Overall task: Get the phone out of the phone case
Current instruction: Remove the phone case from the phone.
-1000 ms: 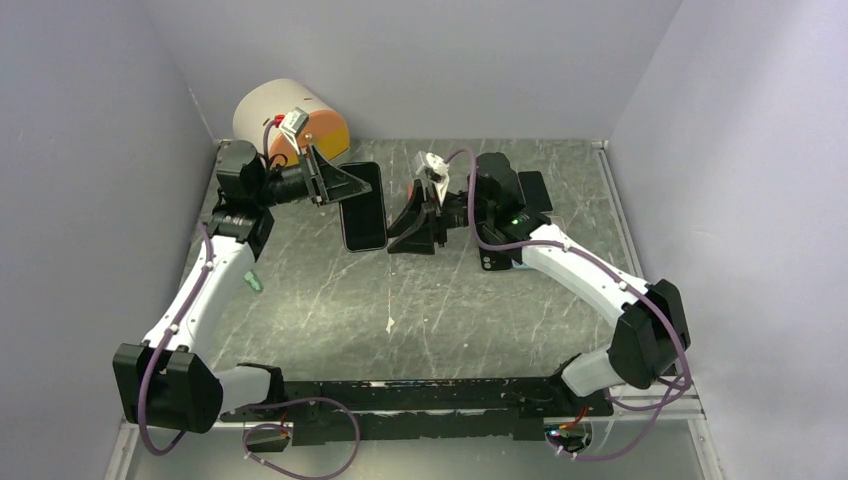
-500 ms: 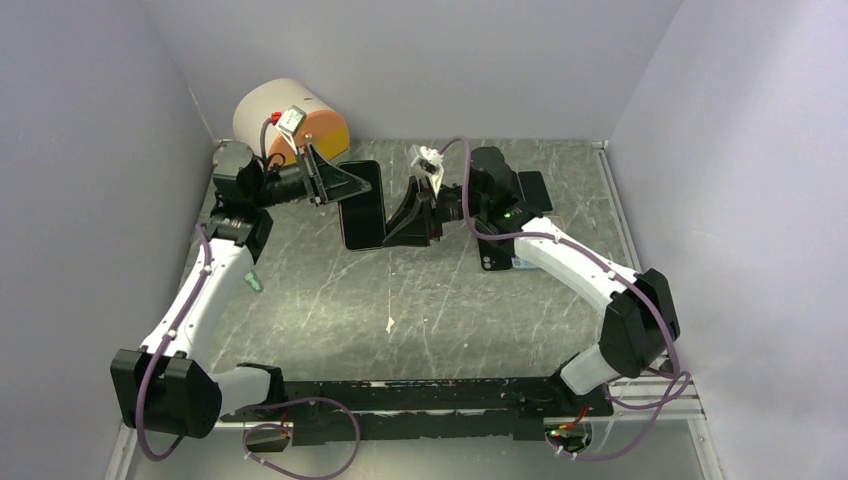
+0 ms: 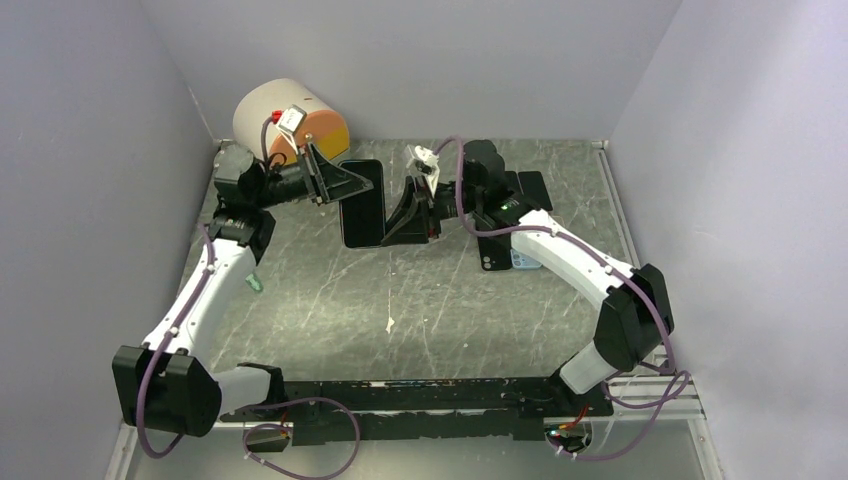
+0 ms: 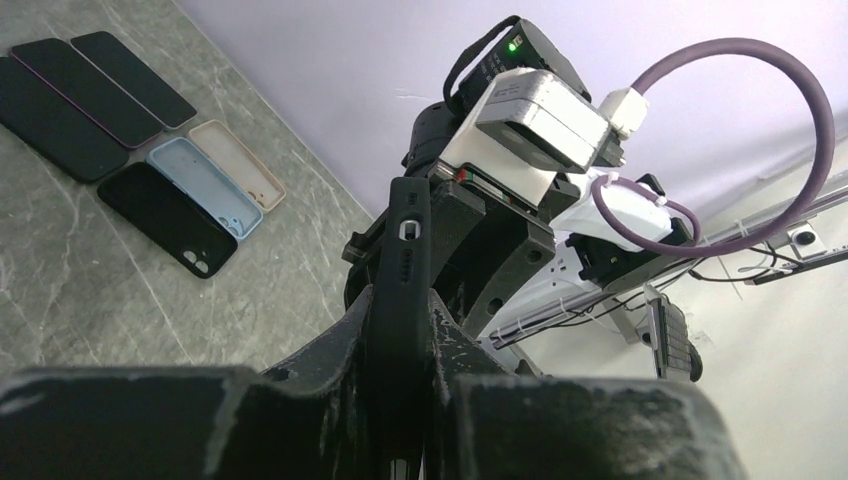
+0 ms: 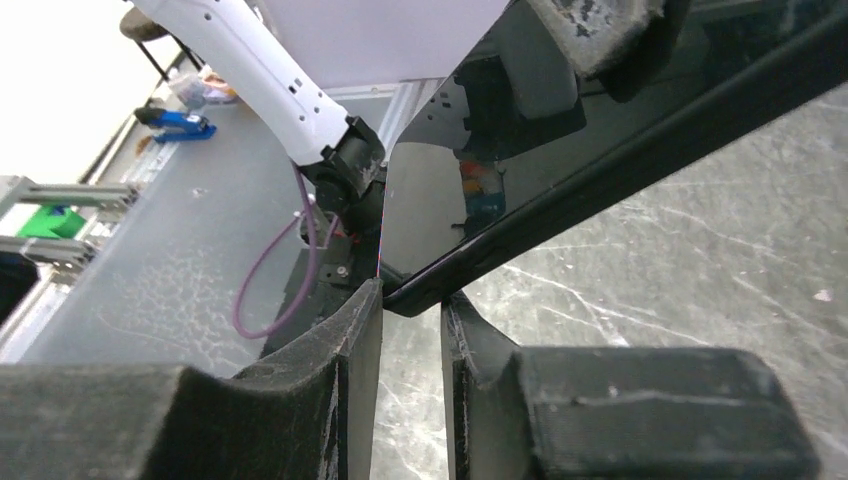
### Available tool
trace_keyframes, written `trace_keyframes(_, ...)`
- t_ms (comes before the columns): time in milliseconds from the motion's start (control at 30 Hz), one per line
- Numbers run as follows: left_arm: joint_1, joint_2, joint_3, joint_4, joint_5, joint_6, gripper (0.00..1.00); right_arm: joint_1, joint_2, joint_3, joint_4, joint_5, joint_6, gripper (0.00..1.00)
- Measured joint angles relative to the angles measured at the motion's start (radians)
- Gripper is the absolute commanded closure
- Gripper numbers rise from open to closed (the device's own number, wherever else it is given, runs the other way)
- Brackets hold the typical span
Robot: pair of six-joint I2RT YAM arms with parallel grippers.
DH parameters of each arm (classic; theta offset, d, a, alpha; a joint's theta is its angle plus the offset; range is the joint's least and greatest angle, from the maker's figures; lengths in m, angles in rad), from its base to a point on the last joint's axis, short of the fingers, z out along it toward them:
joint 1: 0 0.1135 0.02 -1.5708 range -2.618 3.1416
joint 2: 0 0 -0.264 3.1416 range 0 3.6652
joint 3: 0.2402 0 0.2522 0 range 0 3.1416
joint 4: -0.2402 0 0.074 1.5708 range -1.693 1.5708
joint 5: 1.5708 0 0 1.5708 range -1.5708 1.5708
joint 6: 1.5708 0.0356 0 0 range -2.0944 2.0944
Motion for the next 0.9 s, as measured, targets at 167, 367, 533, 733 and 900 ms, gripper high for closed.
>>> trace_keyframes(167,-0.003,0.023,-0.012,0.048,0.002,-0.027,0.97,0.003,-0.002,0.018,-0.093,0.031,-0.148,1.0)
trace_keyframes(367,-0.002,0.076,-0.029,0.139,0.002,-0.08,0.98,0.006,-0.021,0.021,-0.185,0.126,-0.306,1.0)
trace_keyframes(533,0.002,0.09,-0.032,0.19,0.002,-0.094,0.98,0.018,-0.035,0.021,-0.211,0.2,-0.39,1.0)
trace_keyframes(733,0.008,0.111,-0.034,0.237,0.0,-0.116,0.98,0.027,-0.048,0.027,-0.252,0.273,-0.494,1.0)
trace_keyframes(900,0.011,0.123,-0.034,0.19,-0.017,-0.102,0.97,0.034,-0.048,0.029,-0.29,0.322,-0.566,0.98)
